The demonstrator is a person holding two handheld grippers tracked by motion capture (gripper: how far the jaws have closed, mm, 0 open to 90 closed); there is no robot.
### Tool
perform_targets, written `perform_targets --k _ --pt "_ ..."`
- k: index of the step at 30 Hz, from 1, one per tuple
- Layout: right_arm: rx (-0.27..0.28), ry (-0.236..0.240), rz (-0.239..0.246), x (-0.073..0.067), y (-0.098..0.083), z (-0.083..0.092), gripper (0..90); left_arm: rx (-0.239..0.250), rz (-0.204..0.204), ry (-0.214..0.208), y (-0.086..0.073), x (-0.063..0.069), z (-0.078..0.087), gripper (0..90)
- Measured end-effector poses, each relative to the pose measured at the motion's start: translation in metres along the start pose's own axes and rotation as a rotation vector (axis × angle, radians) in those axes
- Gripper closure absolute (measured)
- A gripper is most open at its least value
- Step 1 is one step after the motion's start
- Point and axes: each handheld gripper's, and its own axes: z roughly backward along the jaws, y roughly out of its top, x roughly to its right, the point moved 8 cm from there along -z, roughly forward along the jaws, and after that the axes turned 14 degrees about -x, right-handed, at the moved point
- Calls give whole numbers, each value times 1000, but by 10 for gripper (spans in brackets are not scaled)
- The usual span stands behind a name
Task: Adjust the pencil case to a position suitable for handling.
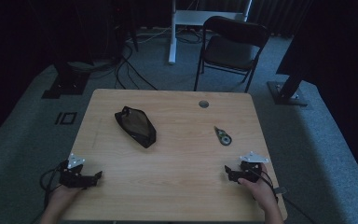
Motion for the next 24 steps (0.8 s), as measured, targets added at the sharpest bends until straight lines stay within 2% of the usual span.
perform_targets --k 11,24 --pt "9 34 51 -24 21 -9 125 0 0 0 0 0 0 0" --pt "25 70 72 -46 41 -20 125 0 0 0 0 0 0 0"
